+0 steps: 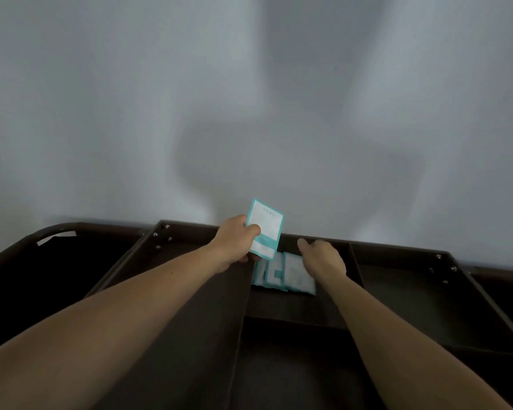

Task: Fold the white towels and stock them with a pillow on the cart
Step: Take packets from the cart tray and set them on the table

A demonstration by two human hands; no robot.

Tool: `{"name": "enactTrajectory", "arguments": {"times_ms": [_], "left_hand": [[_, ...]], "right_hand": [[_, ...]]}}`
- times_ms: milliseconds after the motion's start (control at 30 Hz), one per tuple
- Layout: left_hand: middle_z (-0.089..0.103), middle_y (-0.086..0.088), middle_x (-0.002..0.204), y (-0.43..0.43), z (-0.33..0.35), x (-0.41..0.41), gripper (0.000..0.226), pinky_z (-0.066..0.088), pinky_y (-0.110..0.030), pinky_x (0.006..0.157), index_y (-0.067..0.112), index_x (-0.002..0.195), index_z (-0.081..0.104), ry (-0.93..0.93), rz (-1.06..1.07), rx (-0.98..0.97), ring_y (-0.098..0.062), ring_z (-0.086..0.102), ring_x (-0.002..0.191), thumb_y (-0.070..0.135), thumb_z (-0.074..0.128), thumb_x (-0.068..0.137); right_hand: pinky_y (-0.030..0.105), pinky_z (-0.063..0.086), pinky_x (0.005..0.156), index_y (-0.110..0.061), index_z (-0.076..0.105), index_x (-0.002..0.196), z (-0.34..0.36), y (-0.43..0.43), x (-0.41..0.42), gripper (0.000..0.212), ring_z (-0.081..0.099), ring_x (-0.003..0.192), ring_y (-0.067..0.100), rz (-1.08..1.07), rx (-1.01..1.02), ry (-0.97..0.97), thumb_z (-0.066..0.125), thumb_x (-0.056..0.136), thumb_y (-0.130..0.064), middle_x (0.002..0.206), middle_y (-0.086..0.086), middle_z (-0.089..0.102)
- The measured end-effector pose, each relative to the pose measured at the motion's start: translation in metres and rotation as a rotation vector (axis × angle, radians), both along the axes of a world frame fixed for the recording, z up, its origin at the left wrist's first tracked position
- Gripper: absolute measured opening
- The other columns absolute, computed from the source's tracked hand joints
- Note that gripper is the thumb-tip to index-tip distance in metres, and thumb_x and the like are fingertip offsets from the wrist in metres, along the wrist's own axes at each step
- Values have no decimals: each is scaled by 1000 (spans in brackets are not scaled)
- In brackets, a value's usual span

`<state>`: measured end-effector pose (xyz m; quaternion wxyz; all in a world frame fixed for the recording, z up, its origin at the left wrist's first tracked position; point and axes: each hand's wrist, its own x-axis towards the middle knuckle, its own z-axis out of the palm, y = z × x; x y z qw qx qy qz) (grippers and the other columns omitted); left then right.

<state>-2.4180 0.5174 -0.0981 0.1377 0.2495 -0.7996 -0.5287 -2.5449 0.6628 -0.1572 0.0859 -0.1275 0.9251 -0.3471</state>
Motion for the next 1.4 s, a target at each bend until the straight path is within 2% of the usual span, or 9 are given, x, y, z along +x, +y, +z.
{"name": "enactTrajectory", "arguments": {"times_ms": [100, 200, 300, 433, 633, 800, 1100, 1267, 1400], "left_hand": [[64, -16, 79, 9, -2, -8, 18, 44, -30, 43, 2, 101, 56, 37, -50, 137, -26, 67, 52, 9, 42, 95], [65, -19, 88, 21, -7, -15, 20, 56, -55, 62, 2, 102, 58, 36, -86, 188, -37, 69, 67, 7, 40, 95], [64, -19, 91, 30, -12, -20, 18, 46, -30, 41, 5, 103, 56, -26, -141, 153, -31, 68, 56, 11, 39, 97], [66, -6, 92, 27, -12, -23, 13, 42, -24, 45, 12, 93, 56, -105, -165, -73, -15, 68, 55, 21, 48, 97], [71, 1, 90, -5, -6, -3, 8, 48, -28, 61, 16, 91, 62, -62, 4, -198, -21, 68, 79, 22, 57, 90], [68, -1, 93, -24, -9, 18, 4, 39, -11, 41, 19, 88, 61, -40, 110, -166, -14, 65, 75, 20, 58, 90], [71, -5, 96, -31, -7, 51, 6, 39, -10, 40, 17, 86, 63, -80, 205, -169, -14, 66, 75, 18, 58, 88], [69, -6, 98, -30, 0, 69, 8, 39, -9, 41, 15, 87, 63, -96, 232, -215, -15, 65, 79, 18, 57, 91], [68, -2, 93, -35, 6, 93, 7, 55, -31, 74, 17, 89, 64, -137, 266, -312, -21, 66, 88, 23, 61, 90]], "right_hand": [[31, 43, 56, -9, 70, 90, 22, -2, 5, 49, 63, 69, 19, 39, -512, -324, 50, 97, -53, 87, 9, 74], [27, 36, 46, -10, 72, 87, 28, 2, 12, 33, 62, 68, 17, 115, -591, -324, 67, 91, -42, 81, 7, 73], [33, 56, 60, -9, 71, 85, 25, 8, 13, 21, 68, 74, 22, 67, -572, -178, 80, 83, -27, 83, 7, 73], [39, 60, 76, -8, 68, 89, 16, 19, 0, 20, 71, 79, 24, -65, -604, -191, 83, 79, -17, 94, 12, 74], [39, 59, 81, 4, 71, 99, -25, 32, -26, 27, 71, 83, 29, -119, -345, -253, 82, 80, -11, 95, 15, 73], [30, 46, 68, 2, 68, 106, -40, 26, -27, 40, 60, 73, 23, -120, -68, -213, 80, 80, -25, 80, 7, 62], [34, 48, 91, 1, 55, 127, -36, 24, -19, 49, 59, 117, 36, -36, 215, -96, 59, 85, -23, 131, 21, 57], [42, 46, 98, 0, 50, 131, -28, 24, -12, 45, 53, 122, 40, 15, 228, -45, 53, 90, -19, 136, 22, 50], [43, 42, 98, -8, 52, 130, -7, 12, 5, 41, 46, 124, 37, 101, 237, 188, 52, 92, -23, 136, 16, 49]]}}
